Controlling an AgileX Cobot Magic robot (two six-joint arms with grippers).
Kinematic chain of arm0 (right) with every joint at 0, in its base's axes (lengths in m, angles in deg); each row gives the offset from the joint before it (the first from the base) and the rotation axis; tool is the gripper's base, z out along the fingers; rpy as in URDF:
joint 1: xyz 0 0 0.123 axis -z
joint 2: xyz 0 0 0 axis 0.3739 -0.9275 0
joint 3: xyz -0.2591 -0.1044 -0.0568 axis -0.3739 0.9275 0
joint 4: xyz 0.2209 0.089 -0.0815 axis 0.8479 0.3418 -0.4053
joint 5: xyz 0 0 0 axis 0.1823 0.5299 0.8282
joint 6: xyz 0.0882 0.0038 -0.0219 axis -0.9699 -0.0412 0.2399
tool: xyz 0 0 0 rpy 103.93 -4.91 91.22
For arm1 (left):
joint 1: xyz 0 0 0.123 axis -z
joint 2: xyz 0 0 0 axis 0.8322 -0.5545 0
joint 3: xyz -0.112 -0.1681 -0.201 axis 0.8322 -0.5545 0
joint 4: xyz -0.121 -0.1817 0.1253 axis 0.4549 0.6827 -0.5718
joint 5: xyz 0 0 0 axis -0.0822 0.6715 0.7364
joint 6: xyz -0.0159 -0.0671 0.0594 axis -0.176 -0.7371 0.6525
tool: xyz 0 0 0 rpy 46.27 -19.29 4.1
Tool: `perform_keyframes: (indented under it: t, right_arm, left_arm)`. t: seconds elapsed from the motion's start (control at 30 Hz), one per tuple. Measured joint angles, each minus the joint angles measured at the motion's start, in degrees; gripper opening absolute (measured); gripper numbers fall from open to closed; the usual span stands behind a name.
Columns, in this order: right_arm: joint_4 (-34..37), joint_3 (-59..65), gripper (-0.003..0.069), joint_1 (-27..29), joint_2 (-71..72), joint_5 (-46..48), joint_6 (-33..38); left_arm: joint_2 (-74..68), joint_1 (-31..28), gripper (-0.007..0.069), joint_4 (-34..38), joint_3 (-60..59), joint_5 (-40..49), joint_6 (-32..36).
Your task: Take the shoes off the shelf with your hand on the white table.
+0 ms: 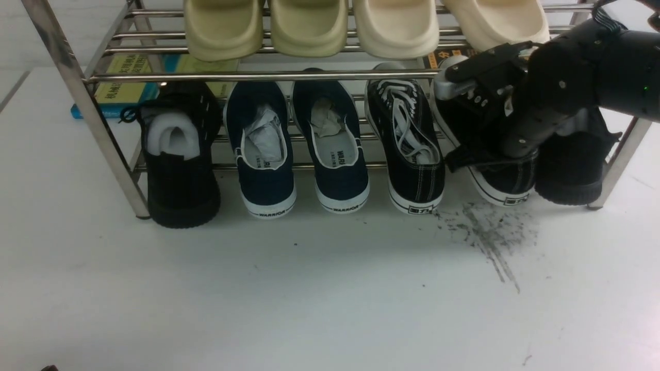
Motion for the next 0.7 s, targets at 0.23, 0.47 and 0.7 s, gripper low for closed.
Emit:
perform_keyframes:
  t: [0.23, 0.47, 0.7]
  right_arm:
    - [3.3, 0.0, 0.0003, 0.1, 8.0, 11.1, 0.3]
    - [9.7, 0.1, 0.0003, 0.1, 17.0, 18.8, 2.5]
    - [14.0, 0.1, 0.0004, 0.1, 23.2, 25.7, 3.5]
  left_arm:
    - [0.0, 0.0, 0.0239, 0.0, 0.0, 0.0, 0.0]
    - [0.0, 0.0, 0.0239, 0.0, 0.0, 0.0, 0.0]
    - [0.0, 0.0, 0.0239, 0.0, 0.0, 0.0, 0.0]
